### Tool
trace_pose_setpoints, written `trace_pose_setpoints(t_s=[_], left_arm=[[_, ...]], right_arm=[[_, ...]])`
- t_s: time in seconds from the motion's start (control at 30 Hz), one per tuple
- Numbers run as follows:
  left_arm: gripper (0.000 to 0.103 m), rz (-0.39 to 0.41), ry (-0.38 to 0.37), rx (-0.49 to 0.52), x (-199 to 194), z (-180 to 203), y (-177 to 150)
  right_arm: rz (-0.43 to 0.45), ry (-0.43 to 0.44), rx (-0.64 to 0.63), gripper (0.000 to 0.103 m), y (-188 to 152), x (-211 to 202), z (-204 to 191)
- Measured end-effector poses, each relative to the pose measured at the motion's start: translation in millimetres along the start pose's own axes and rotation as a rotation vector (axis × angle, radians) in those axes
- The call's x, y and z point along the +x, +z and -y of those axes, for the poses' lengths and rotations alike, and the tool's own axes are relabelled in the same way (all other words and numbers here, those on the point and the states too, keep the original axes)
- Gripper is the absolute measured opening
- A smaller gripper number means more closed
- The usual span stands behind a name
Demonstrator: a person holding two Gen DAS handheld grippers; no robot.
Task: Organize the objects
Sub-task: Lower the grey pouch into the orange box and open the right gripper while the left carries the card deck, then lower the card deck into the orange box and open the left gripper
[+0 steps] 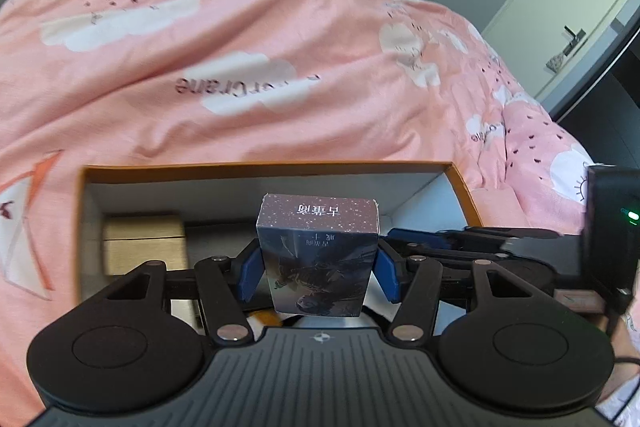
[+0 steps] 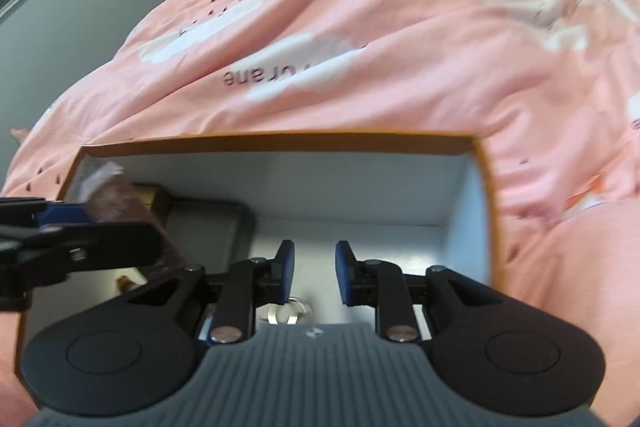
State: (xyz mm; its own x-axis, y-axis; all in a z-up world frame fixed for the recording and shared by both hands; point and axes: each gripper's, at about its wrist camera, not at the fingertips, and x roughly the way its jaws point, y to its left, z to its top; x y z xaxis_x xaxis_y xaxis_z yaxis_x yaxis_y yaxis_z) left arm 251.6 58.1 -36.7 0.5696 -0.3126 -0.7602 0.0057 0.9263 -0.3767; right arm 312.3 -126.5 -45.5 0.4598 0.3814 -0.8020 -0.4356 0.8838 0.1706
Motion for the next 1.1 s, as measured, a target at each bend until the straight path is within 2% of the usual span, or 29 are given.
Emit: trace_pose_setpoints(t_s=[0.07, 0.23, 0.5, 0.6, 0.7, 0.77, 0.9, 1.03, 1.1], left_arm=[[0.066, -0.024, 0.002, -0.002, 12, 4, 2], [0.066, -0.071, 0.028, -0.006, 33, 11, 1], [0.066, -0.136, 0.044, -0.091, 56, -1, 5], [0.066, -0.156, 0.023, -0.122, 62, -8, 5], [0.072, -0.128, 0.001, -0.123, 59, -9, 6], [0.081, -0.093, -0.013, -0.120, 54, -9, 7], [0.080, -0.061, -0.017, -0.120, 44, -10, 10], [0.075, -0.034, 0.008, -0.138, 35, -16, 11], [0.075, -0.017, 0.022, -0.140, 30, -19, 9]], right_arm=[[0.014, -0.026, -0.007, 0.020, -2, -5, 5], [0.027, -0.020, -0.013, 0.015, -7, -11, 13], [0.034, -0.020, -0.028, 0.014, -8, -8, 15], [0.033, -0.026, -0.048, 0.013, -8, -6, 14], [0.027, -0.020, -0.072, 0.015, -10, -3, 10], [0.018, -0.024, -0.085, 0.016, -12, 0, 7], [0.003, -0.024, -0.098, 0.018, -14, 7, 5], [-0.009, -0.032, -0.108, 0.019, -14, 12, 3], [-0.021, -0.030, -0.103, 0.029, -13, 15, 2]])
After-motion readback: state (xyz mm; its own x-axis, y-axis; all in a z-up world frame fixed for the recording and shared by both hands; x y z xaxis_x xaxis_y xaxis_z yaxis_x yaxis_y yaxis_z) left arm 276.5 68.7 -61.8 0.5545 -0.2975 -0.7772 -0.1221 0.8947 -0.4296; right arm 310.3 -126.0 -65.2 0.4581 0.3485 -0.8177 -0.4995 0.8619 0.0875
